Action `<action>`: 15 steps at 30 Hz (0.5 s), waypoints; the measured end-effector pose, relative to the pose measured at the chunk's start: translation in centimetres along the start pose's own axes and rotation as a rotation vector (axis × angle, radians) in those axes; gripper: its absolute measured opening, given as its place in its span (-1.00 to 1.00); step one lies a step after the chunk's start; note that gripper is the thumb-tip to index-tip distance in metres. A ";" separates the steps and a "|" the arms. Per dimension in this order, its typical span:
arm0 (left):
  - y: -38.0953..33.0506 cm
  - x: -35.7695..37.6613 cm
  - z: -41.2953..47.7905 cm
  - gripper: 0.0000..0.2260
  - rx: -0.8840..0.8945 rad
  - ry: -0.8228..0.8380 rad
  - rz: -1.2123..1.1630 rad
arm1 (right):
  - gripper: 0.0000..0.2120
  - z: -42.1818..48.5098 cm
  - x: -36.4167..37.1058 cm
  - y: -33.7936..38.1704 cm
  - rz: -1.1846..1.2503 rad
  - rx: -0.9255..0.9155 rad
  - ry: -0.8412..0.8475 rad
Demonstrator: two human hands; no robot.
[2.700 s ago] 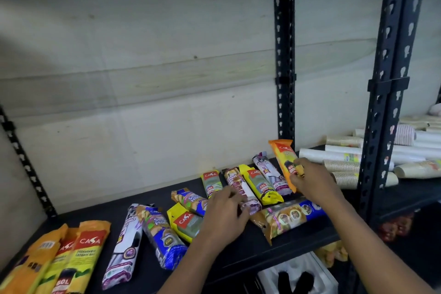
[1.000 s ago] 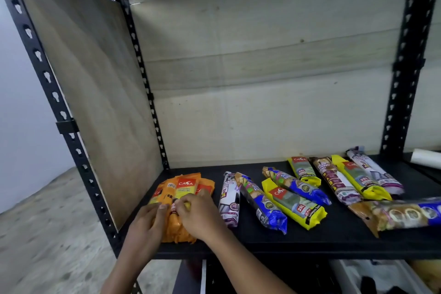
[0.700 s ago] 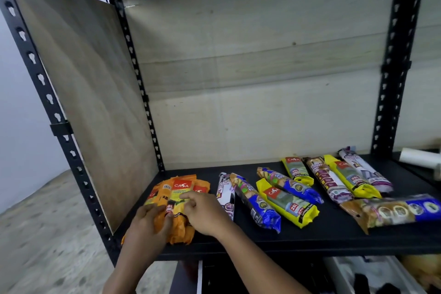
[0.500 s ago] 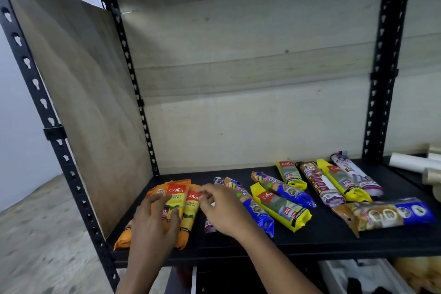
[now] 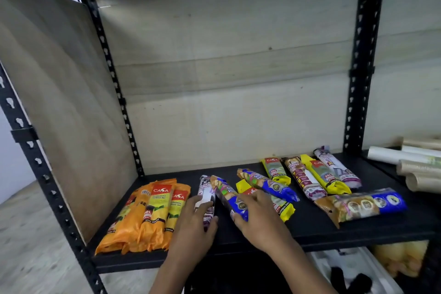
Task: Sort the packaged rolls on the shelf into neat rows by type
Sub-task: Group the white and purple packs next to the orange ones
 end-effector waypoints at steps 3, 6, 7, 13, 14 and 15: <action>0.6 0.6 -0.4 -0.65 -0.009 -0.029 0.004 | -0.45 0.0 0.5 0.7 -0.080 -0.005 -0.003; 1.0 0.9 -0.7 -0.66 -0.021 -0.044 -0.030 | -0.41 0.3 1.0 0.9 -0.154 -0.007 -0.007; 0.9 0.9 -0.8 -0.67 -0.022 -0.053 -0.042 | -0.39 0.4 1.3 0.9 -0.165 -0.008 0.001; 1.9 1.6 -1.5 -0.63 0.003 -0.114 -0.069 | -0.45 1.2 1.8 1.0 -0.151 0.023 -0.001; 2.2 1.7 -1.5 -0.62 0.003 -0.120 -0.073 | -0.47 1.3 1.8 1.0 -0.120 0.034 -0.004; 2.4 1.7 -1.4 -0.61 0.005 -0.128 -0.081 | -0.49 1.4 1.7 0.9 -0.079 0.042 -0.011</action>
Point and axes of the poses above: each hand's wrist, its own z-axis towards the middle knuckle, its own x-axis out of the palm, y = z × x, the point moved 10 cm from there along z, towards the middle knuckle, and after that the axes turned 12 degrees about -z, right-handed, at the moved point
